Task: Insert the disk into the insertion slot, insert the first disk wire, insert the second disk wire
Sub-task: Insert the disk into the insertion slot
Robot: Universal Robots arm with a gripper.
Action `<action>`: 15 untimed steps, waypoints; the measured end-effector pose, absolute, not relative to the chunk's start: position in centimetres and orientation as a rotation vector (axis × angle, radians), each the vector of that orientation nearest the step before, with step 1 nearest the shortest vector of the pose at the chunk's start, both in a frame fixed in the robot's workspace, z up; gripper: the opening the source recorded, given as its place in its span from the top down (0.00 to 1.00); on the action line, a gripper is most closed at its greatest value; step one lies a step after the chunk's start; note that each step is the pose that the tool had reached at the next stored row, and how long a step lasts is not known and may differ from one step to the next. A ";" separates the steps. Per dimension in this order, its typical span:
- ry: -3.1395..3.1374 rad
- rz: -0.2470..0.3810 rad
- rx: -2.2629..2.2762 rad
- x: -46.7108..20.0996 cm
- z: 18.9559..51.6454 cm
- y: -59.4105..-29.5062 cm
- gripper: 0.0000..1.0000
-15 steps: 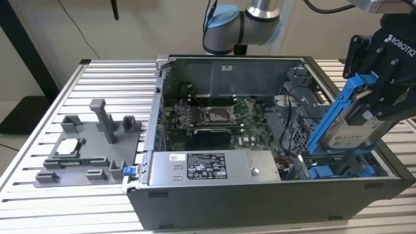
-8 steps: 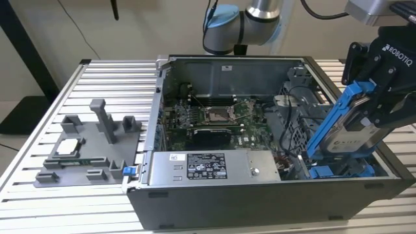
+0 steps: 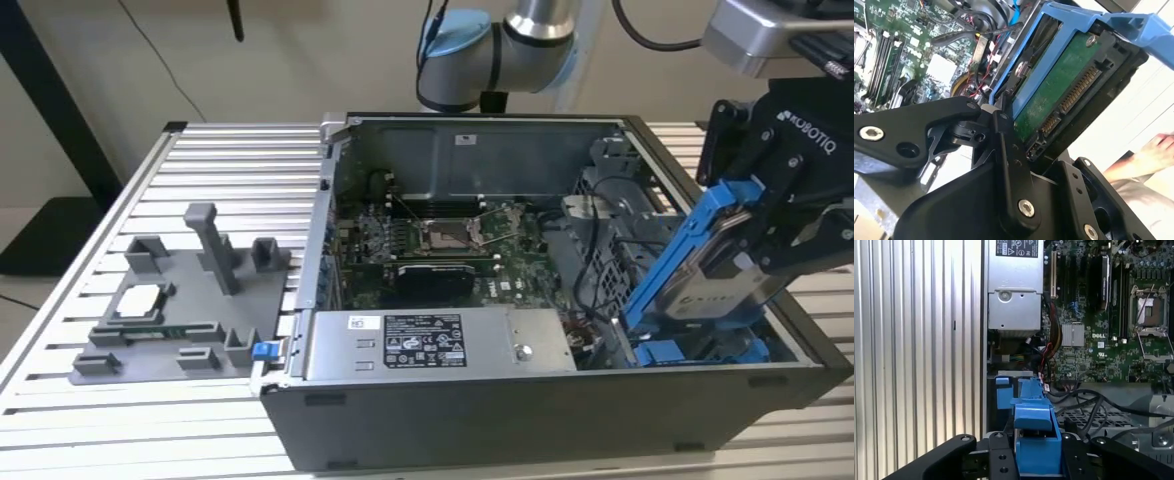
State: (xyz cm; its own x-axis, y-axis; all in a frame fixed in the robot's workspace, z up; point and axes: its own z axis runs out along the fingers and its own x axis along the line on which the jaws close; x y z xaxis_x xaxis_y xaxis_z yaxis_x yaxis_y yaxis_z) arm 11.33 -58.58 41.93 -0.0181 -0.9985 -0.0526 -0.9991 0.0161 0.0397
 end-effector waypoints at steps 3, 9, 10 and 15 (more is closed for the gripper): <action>2.230 0.106 -2.193 11.3 41.6 -58.6 1.00; 2.229 0.109 -2.192 11.4 41.1 -58.6 1.00; 2.229 0.109 -2.191 11.4 41.1 -58.6 1.00; 2.228 0.111 -2.190 11.4 40.5 -58.6 1.00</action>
